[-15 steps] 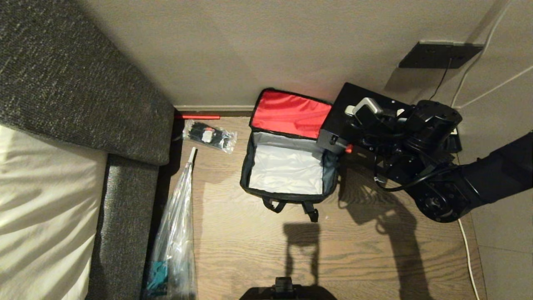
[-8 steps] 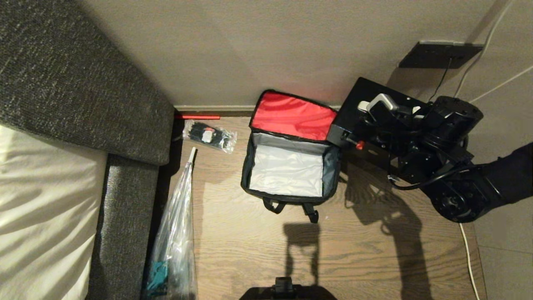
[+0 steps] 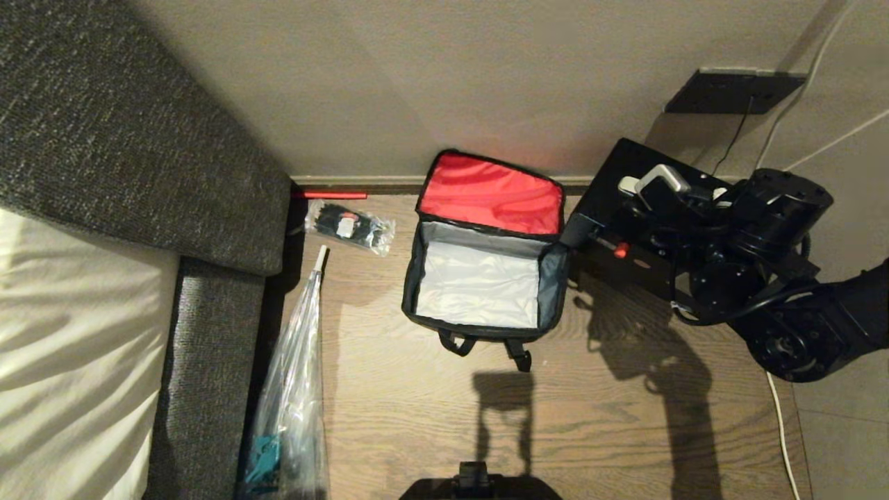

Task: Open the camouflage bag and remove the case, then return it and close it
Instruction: Release the handle

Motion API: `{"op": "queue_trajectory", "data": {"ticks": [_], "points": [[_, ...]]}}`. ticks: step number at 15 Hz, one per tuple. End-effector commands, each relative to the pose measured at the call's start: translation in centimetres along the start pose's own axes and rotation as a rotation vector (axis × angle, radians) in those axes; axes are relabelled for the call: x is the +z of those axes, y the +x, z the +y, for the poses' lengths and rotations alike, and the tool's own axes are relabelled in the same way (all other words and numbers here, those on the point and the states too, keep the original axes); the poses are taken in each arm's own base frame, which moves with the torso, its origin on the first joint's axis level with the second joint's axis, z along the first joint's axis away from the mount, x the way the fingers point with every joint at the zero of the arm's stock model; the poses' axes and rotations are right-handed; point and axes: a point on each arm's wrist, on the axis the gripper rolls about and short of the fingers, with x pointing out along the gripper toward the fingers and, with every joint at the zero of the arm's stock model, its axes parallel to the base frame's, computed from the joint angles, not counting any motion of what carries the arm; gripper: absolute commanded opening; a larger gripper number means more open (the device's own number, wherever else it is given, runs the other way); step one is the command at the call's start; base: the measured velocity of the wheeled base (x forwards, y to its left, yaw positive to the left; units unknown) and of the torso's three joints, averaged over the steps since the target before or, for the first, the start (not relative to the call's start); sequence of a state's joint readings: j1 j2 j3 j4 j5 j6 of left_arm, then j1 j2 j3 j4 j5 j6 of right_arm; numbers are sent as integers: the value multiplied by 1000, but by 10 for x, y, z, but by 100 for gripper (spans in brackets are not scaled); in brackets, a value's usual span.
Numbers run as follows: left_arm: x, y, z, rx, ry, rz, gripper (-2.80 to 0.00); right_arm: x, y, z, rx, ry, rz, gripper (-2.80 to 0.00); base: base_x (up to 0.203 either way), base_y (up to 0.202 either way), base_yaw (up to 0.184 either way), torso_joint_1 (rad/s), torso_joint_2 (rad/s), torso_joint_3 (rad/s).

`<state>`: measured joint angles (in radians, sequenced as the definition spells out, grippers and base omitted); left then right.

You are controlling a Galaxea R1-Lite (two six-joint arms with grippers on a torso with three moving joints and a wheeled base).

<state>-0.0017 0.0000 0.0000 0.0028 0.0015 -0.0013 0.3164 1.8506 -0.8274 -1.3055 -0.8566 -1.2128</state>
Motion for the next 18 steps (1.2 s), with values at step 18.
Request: {"op": "queue_trajectory", "data": {"ticks": [18], "points": [[0,0,0,0,0,0,-280,-46,52,59,40,-99,171,-280,0,0,0,0,0,0]]}}
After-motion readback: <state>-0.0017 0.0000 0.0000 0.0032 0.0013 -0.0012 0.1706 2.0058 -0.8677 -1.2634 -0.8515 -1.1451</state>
